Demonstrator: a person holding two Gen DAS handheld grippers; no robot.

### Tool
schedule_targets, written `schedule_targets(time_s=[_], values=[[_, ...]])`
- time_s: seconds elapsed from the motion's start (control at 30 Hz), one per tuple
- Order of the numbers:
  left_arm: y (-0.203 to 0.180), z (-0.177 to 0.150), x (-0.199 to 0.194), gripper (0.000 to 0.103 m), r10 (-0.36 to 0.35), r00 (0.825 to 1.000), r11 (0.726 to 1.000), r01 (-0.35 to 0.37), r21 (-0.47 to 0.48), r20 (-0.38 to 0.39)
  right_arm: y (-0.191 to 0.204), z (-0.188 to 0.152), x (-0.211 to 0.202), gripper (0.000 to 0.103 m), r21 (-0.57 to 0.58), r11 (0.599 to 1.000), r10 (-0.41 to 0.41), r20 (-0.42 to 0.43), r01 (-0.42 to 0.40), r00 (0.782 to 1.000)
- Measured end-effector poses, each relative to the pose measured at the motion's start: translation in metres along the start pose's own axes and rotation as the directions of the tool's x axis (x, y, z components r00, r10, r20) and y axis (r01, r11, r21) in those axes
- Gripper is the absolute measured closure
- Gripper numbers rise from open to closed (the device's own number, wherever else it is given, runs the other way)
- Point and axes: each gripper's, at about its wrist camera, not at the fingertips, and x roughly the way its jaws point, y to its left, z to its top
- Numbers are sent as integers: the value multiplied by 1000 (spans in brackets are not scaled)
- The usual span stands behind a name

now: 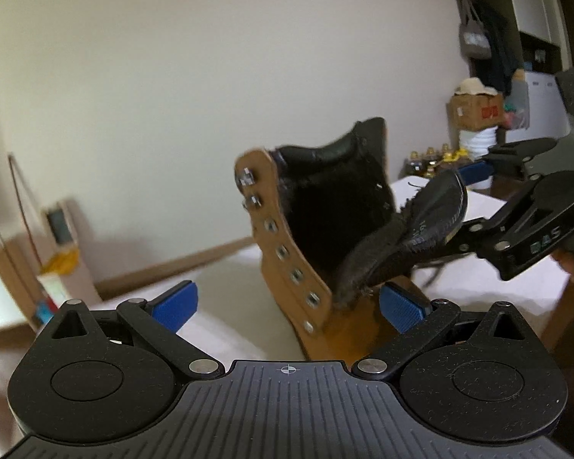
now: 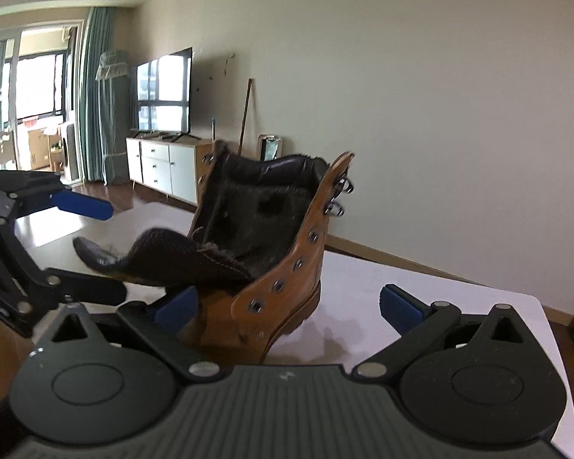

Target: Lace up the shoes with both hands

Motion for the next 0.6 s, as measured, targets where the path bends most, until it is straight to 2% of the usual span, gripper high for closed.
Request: schedule_targets(time_s=[0.23, 0.6], values=[[0, 7, 11, 0, 25, 999, 996, -27, 91, 22, -12, 2, 14, 1, 45, 999, -31, -2, 31, 1000], [13, 22, 32, 0, 24, 998, 995, -29, 97, 55, -18, -1, 29, 1, 80, 996, -47, -14, 48, 999]])
